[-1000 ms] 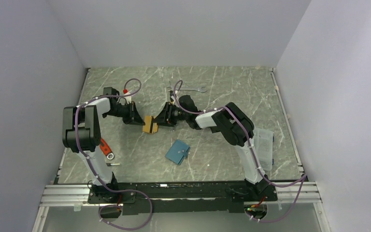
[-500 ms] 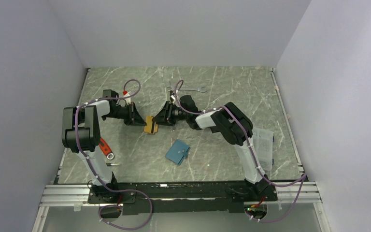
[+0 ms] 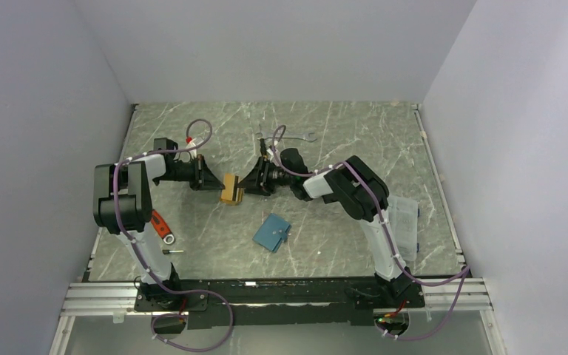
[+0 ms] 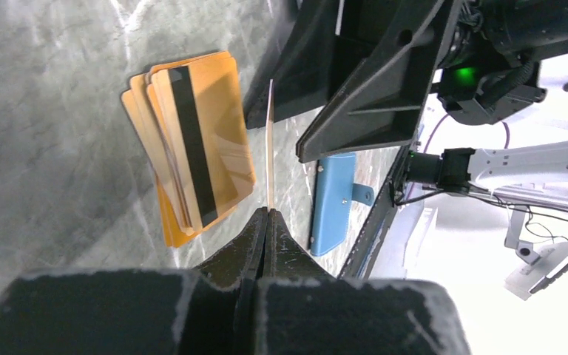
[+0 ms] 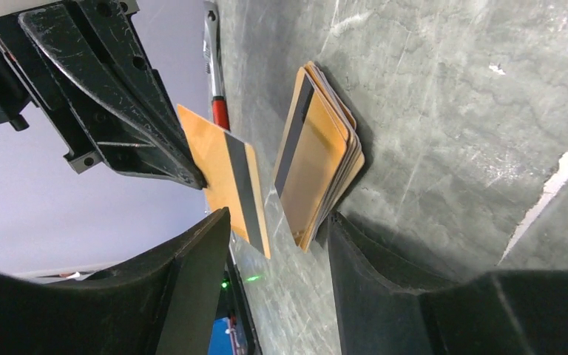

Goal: Put the credit cards into the card holder
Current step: Pick up the credit card from the center of the board.

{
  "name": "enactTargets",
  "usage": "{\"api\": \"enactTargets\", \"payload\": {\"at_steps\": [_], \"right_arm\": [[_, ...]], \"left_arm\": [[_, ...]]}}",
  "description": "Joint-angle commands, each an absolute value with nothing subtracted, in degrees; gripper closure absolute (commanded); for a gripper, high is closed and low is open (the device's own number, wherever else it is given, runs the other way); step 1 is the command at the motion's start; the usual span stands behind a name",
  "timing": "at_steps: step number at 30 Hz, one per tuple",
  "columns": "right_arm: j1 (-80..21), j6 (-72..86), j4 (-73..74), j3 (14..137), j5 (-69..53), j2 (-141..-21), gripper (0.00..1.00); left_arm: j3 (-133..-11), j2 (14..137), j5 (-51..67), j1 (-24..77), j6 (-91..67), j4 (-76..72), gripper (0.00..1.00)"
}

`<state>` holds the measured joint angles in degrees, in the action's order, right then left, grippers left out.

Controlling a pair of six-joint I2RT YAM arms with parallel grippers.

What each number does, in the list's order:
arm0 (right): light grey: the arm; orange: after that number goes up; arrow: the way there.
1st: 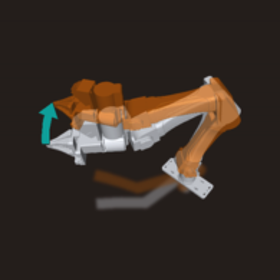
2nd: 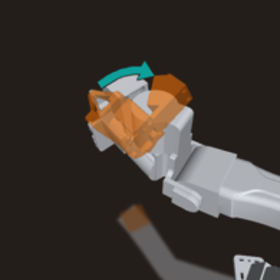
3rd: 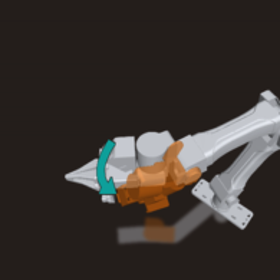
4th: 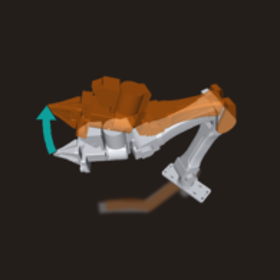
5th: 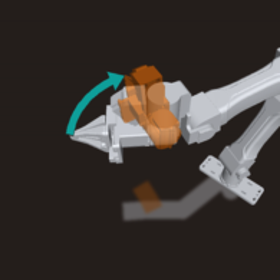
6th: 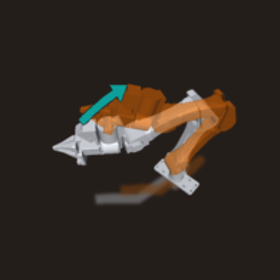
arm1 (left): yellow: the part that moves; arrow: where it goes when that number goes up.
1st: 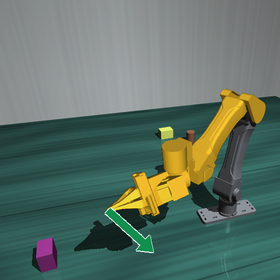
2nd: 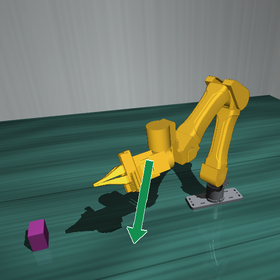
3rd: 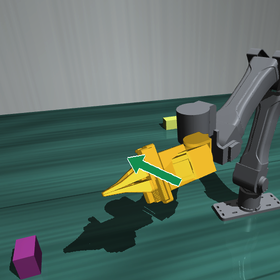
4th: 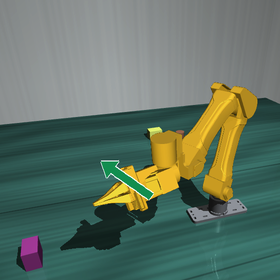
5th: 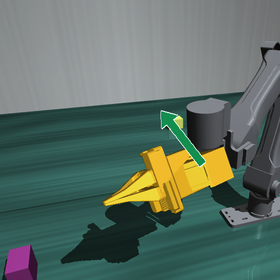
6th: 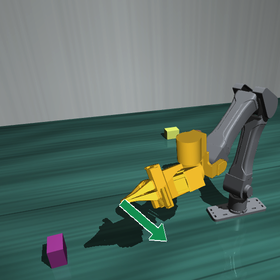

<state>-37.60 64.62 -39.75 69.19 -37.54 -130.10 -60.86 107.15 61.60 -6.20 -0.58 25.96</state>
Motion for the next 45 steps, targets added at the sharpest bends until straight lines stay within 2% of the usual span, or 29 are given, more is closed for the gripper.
{"api": "enactTargets", "payload": {"at_steps": [1,8,13,21,24,28,30,38,41,45], "right_arm": [[-37.4,65.3,-46.1,69.3,-39.2,-129.2,0.46],[-37.2,70.7,-57.3,68.0,-42.6,-129.4,0.47],[-37.3,75.6,-63.8,68.5,-45.3,-131.1,0.53],[-37.3,81.6,-71.8,68.7,-46.5,-132.5,0.75],[-37.4,81.0,-70.7,69.2,-46.7,-132.1,0.81],[-37.7,79.5,-68.3,69.5,-46.8,-131.1,0.96],[-38.0,78.1,-66.4,69.5,-46.6,-130.4,1.00],[-39.0,77.6,-66.6,70.2,-47.4,-128.9,1.00],[-39.8,76.6,-65.1,71.1,-47.9,-128.2,0.93],[-40.3,74.6,-62.1,71.2,-47.4,-126.7,0.96]], "left_arm": [[-60.9,106.1,68.2,-6.3,1.9,25.4,1.00],[-61.4,107.4,70.4,-6.2,2.4,26.6,1.00],[-60.9,106.5,71.2,-6.2,0.5,24.9,1.00],[-60.7,105.1,72.3,-5.9,-2.4,23.4,1.00],[-60.7,104.2,72.7,-5.6,-2.9,23.4,1.00],[-60.6,102.6,73.6,-5.1,-3.9,23.1,1.00],[-60.7,102.1,74.2,-4.9,-3.9,23.5,1.00],[-60.7,100.2,75.5,-4.7,-3.3,24.6,1.00],[-60.3,99.5,75.8,-4.7,-3.8,24.3,1.00],[-60.0,98.4,76.2,-4.7,-3.7,24.3,1.00]]}}
